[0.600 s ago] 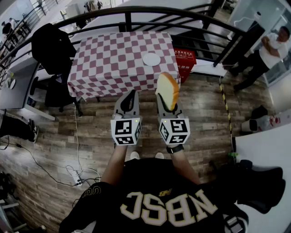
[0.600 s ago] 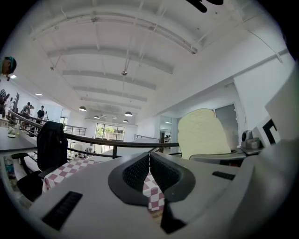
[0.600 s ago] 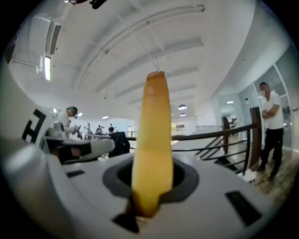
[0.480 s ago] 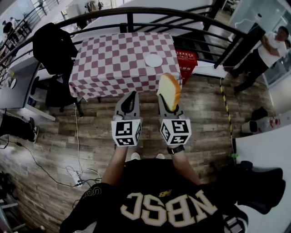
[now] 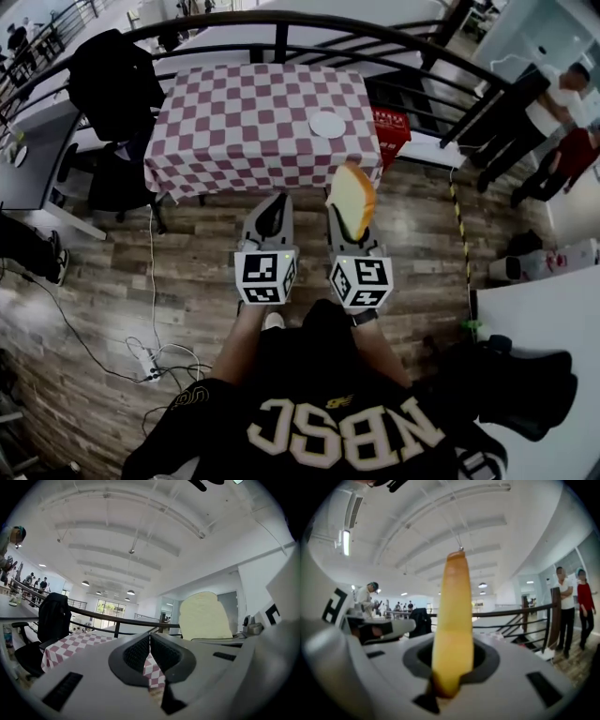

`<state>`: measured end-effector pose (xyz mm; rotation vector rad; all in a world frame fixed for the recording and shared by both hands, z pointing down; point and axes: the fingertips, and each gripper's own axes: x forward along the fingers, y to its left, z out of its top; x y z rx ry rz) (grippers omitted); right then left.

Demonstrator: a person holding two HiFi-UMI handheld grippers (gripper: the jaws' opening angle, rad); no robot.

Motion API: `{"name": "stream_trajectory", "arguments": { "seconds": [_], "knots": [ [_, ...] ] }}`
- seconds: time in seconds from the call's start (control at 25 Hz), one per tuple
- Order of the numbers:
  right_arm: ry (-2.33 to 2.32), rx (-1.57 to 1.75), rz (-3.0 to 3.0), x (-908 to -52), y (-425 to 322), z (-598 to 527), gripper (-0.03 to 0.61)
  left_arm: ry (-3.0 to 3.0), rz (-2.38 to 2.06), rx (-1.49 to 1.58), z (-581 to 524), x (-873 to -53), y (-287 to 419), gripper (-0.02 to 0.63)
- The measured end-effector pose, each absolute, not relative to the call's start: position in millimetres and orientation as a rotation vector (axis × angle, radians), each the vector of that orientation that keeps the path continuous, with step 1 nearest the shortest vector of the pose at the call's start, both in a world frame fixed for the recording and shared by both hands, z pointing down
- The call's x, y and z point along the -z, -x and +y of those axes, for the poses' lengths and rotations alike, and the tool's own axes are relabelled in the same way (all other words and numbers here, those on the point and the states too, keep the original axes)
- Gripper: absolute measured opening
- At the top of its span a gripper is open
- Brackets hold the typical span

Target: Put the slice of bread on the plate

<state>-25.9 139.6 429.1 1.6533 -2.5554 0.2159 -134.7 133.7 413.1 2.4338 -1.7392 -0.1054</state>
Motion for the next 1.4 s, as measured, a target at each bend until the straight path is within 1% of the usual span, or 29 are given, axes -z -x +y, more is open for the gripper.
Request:
{"name": "stream_trajectory", "arguments": {
  "seconds": [0.28,0.48,0.76,1.12,1.4],
  "knots": [
    [-1.649,-0.283,-2.523,-456,19,114,0.098,-2.446,-1.669,0.067,104,-434,114,0.026],
    [-1.631,-0.311,-2.606,-458,8,49,0.100,-2.431,-1.691,0.012,46,-445,100,0.026],
    [-1.610,-0.323,-2.667,-446,-31,-67,0.100,-2.439,-1.732,-0.018,-58,-433,62,0.026],
    [-1.534,-0.545,-2.596,-498,-80,-145,0.100,-2.344,-1.705,-0.129,-144,-471,14,0.026],
    [-1.463,-0.610,-2.591,-516,-83,-189,0.100,-2.288,-1.713,-0.201,-178,-492,8,0.026]
  ]
}}
